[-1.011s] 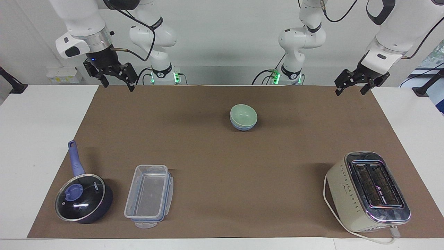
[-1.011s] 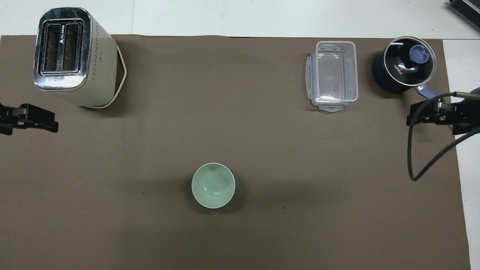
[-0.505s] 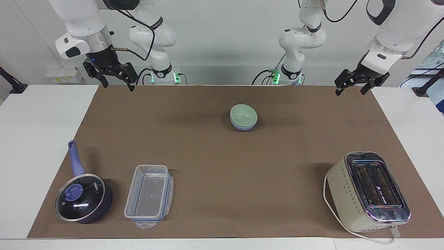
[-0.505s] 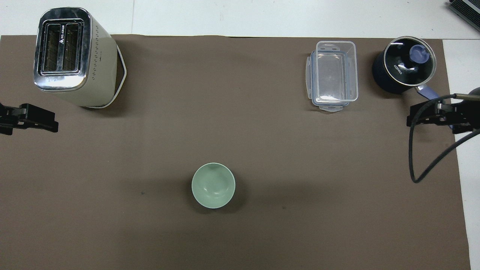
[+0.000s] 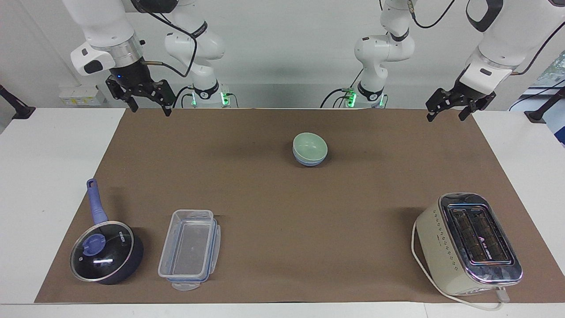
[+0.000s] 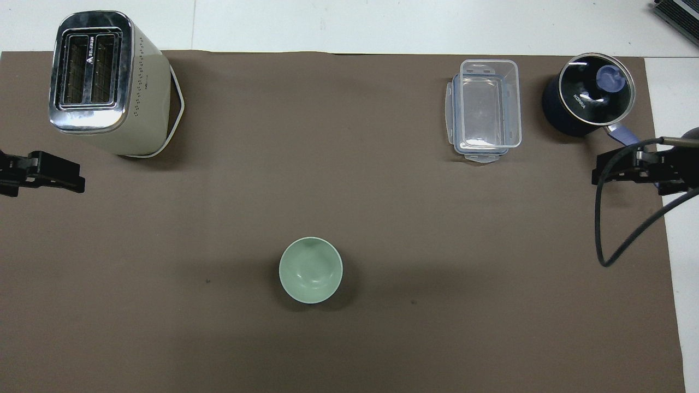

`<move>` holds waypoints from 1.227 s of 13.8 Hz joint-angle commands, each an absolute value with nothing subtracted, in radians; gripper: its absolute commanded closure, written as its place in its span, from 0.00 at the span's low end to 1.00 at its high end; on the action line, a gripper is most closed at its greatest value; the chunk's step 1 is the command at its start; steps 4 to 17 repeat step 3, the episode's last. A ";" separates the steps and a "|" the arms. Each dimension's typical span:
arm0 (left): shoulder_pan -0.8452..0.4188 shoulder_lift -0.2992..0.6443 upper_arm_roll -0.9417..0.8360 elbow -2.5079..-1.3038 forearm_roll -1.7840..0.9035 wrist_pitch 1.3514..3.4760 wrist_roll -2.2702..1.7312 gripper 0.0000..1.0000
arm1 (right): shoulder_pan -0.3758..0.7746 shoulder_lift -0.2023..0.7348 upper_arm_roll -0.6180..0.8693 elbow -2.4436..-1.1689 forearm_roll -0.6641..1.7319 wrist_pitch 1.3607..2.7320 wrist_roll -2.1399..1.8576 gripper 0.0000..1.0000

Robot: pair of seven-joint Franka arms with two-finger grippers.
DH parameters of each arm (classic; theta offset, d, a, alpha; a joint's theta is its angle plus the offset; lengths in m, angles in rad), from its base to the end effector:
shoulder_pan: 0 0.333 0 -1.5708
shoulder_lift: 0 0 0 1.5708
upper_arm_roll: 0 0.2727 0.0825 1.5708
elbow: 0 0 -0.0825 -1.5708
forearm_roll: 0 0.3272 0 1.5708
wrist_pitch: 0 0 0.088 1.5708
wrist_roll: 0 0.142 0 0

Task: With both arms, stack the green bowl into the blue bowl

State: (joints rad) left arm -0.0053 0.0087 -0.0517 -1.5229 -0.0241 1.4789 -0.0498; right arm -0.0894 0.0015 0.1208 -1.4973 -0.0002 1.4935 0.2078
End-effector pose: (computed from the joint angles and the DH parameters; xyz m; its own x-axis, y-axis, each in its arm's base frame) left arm 0.4880 -0.0314 0.5538 0.9985 -0.0094 -0.0538 -0.0082 -0.9997 0.0219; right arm 0.4903 0.0153 0.5689 0.9845 -0.1755 -0.0052 -0.1755 -0.9845 0.0011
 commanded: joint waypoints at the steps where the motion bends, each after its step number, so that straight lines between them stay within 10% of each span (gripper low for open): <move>1: 0.003 0.014 -0.058 -1.506 -0.011 1.460 -0.051 0.00 | -0.107 -0.023 0.129 -1.532 0.003 1.514 0.175 0.00; 17: 0.005 0.014 -0.058 -1.506 -0.011 1.460 -0.051 0.00 | -0.107 -0.023 0.129 -1.531 0.003 1.516 0.175 0.00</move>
